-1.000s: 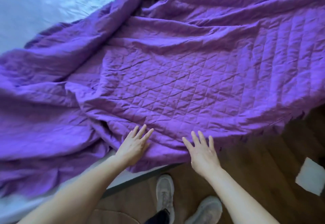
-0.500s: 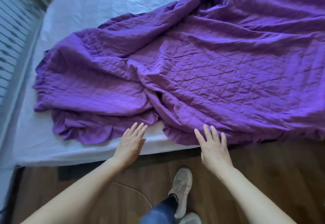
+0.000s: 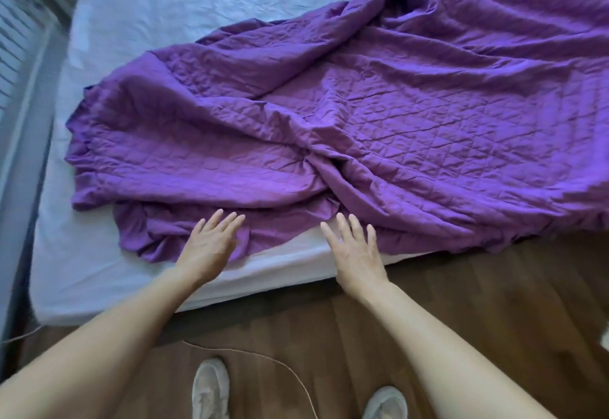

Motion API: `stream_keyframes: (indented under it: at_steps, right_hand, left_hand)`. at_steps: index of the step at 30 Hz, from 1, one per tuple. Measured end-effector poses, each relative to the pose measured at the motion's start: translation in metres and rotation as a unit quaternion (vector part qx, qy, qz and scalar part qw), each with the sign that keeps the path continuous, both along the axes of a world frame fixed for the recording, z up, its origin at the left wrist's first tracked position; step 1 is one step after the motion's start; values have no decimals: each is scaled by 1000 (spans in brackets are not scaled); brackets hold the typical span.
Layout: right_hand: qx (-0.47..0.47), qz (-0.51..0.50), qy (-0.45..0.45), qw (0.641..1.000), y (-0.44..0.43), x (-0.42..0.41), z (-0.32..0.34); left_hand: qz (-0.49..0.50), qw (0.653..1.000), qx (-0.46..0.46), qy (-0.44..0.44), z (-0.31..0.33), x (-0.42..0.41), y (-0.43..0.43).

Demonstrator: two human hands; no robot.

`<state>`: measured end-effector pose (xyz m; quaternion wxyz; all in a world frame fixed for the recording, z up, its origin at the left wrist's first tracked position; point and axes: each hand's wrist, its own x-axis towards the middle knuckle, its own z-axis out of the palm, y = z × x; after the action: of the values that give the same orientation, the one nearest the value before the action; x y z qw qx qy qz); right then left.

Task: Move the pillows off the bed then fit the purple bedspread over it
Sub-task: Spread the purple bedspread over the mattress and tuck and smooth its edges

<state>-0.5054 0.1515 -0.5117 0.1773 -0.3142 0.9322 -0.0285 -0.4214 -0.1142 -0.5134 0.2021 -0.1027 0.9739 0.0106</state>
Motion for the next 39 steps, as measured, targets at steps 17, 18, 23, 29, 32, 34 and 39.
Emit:
stream_keyframes:
  at_steps: [17, 18, 23, 29, 32, 34, 39]
  right_hand:
    - [24, -23, -44, 998, -225, 101, -50]
    - [22, -22, -45, 998, -233, 100, -53]
    - [27, -36, -15, 999, -278, 101, -66]
    - [91, -108, 44, 989, -338, 97, -87]
    - [66, -147, 76, 984, -360, 106, -90]
    - [28, -185, 114, 976, -368, 124, -88]
    - [-45, -208, 183, 960, -393, 199, -72]
  left_hand:
    - [-84, 994, -65, -29, -16, 22, -217]
    - [-84, 993, -73, -32, -17, 20, -223]
    - [-105, 990, -96, -21, -31, 14, -257]
    - [-223, 969, -87, 70, -54, -8, -310]
    - [-333, 926, -60, 168, -62, -18, -341]
    - [-370, 911, -29, 180, -56, -23, -355]
    - [-410, 901, -35, 133, -30, -37, -404]
